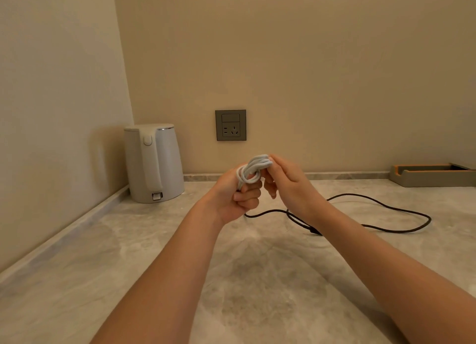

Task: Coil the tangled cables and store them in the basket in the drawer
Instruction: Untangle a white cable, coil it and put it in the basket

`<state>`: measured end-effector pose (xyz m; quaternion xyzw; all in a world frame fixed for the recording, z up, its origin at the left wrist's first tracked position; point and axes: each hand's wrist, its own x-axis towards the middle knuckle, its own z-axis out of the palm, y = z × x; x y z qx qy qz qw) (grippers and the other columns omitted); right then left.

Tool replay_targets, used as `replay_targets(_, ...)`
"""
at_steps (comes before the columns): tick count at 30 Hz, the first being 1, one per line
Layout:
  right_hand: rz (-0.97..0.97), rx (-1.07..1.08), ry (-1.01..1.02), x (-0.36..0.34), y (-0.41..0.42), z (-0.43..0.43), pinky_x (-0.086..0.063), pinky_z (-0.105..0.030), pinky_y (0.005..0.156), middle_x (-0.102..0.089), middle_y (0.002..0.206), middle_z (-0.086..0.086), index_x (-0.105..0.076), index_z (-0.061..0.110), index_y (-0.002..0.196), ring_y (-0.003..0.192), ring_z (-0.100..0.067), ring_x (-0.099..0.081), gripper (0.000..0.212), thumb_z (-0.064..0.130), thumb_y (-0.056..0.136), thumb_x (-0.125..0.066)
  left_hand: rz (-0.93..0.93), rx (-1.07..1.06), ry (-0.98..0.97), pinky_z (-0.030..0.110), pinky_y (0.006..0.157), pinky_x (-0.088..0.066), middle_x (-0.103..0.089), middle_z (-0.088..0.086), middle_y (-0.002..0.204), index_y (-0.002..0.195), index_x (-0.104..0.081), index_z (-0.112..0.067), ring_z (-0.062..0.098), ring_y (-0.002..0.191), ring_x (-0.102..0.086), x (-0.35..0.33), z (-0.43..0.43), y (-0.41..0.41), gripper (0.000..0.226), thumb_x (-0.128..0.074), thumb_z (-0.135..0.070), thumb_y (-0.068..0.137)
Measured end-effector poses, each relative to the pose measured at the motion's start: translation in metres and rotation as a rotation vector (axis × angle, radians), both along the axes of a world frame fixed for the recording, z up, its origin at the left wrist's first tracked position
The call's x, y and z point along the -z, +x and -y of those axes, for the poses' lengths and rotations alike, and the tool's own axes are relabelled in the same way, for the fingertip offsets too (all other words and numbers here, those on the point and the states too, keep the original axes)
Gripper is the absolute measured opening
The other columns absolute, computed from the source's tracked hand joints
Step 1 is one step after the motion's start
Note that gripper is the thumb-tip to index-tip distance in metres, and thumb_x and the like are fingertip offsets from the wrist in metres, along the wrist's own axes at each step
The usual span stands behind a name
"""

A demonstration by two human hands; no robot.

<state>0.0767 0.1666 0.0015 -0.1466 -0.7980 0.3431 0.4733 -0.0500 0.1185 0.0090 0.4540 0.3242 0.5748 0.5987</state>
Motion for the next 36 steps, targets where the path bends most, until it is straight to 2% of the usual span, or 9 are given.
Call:
replay_targets(5,0.232,0.033,0.166,-0.002,0.006,-0.003,-0.036,-0.024,0.063,-0.046,0.074,0.009,-0.052,-0.001,0.104,0.064,-0.004,-0.042,0.028,0.020,0.098,-0.036,0.105,0.007,-0.048,0.011,0.029,-0.013,-0.031,-0.008,0.034,0.042,-0.051,-0.014,0.002,0.020,-0.026,0.003,-0.001,-0.003,0.033,-0.043,-0.021,0.073)
replay_targets(7,0.333,0.108,0.260,0.001,0.004,-0.003,-0.039,-0.027,0.068,-0.054,0.083,0.007,-0.053,0.008,0.107,0.073,-0.004,-0.049,0.036,0.037,0.095,-0.035,0.083,-0.002,-0.064,0.011,0.031,-0.011,-0.031,-0.008,0.033,0.041,-0.054,-0.015,0.002,0.020,-0.026,0.004,0.001,-0.004,0.034,-0.043,-0.021,0.072)
replay_targets(9,0.341,0.235,0.351,0.004,0.001,-0.002,-0.040,-0.035,0.069,-0.056,0.082,0.006,-0.054,0.013,0.098,0.076,-0.014,-0.050,0.045,0.049,0.091,-0.028,0.075,0.019,-0.096,0.011,0.030,-0.012,-0.031,-0.008,0.034,0.041,-0.053,-0.015,0.002,0.020,-0.026,0.004,0.003,-0.003,0.034,-0.044,-0.021,0.073)
replay_targets(13,0.307,0.402,0.341,0.008,-0.001,-0.007,-0.035,-0.036,0.061,-0.043,0.060,0.011,-0.043,0.024,0.074,0.064,-0.018,-0.044,0.029,0.034,0.101,-0.035,0.092,-0.011,-0.197,0.014,0.030,-0.014,-0.031,-0.006,0.036,0.042,-0.045,-0.014,0.001,0.023,-0.025,0.008,-0.003,0.005,0.041,-0.041,-0.021,0.083)
replay_targets(19,0.465,0.510,0.161,0.019,-0.003,-0.016,-0.042,-0.039,0.065,-0.052,0.065,0.004,-0.044,0.024,0.060,0.074,-0.025,-0.055,0.040,0.033,0.098,-0.038,-0.272,-0.450,-0.109,0.014,0.037,-0.029,-0.053,0.004,0.044,0.066,-0.058,-0.008,0.012,0.030,-0.044,0.022,-0.017,0.019,0.078,-0.007,-0.058,0.098)
replay_targets(24,0.421,0.523,0.068,0.019,0.001,-0.019,-0.039,-0.035,0.059,-0.049,0.054,0.002,-0.054,0.019,0.058,0.060,-0.021,-0.050,0.045,0.038,0.097,-0.043,-0.597,-0.597,0.165,0.021,0.036,-0.035,-0.064,0.010,0.065,0.091,-0.056,-0.012,0.014,0.033,-0.049,0.026,-0.016,0.021,0.042,-0.030,-0.045,0.101)
replay_targets(28,0.214,0.555,0.136,0.019,0.001,-0.014,-0.033,-0.032,0.052,-0.045,0.047,0.004,-0.055,0.015,0.056,0.048,-0.014,-0.041,0.039,0.033,0.091,-0.059,-0.488,-0.562,0.158,0.019,0.036,-0.036,-0.065,0.004,0.058,0.088,-0.052,-0.016,0.012,0.033,-0.047,0.024,-0.012,0.021,0.034,-0.033,-0.040,0.101)
replay_targets(31,0.024,0.551,0.201,0.014,0.000,-0.007,-0.045,-0.032,0.056,-0.060,0.060,0.002,-0.063,0.010,0.073,0.057,-0.016,-0.056,0.017,0.022,0.085,-0.067,-0.328,-0.571,0.079,0.018,0.036,-0.036,-0.062,-0.001,0.050,0.089,-0.055,-0.010,0.012,0.035,-0.045,0.019,-0.014,0.022,0.042,-0.033,-0.044,0.101)
replay_targets(36,0.046,0.486,0.351,0.019,0.002,-0.008,-0.046,-0.034,0.058,-0.062,0.066,-0.001,-0.059,0.008,0.082,0.058,-0.017,-0.055,0.008,0.012,0.085,-0.066,-0.199,-0.539,-0.065,0.015,0.035,-0.031,-0.054,-0.002,0.043,0.081,-0.053,-0.012,0.010,0.032,-0.042,0.017,-0.013,0.021,0.041,-0.034,-0.043,0.101)
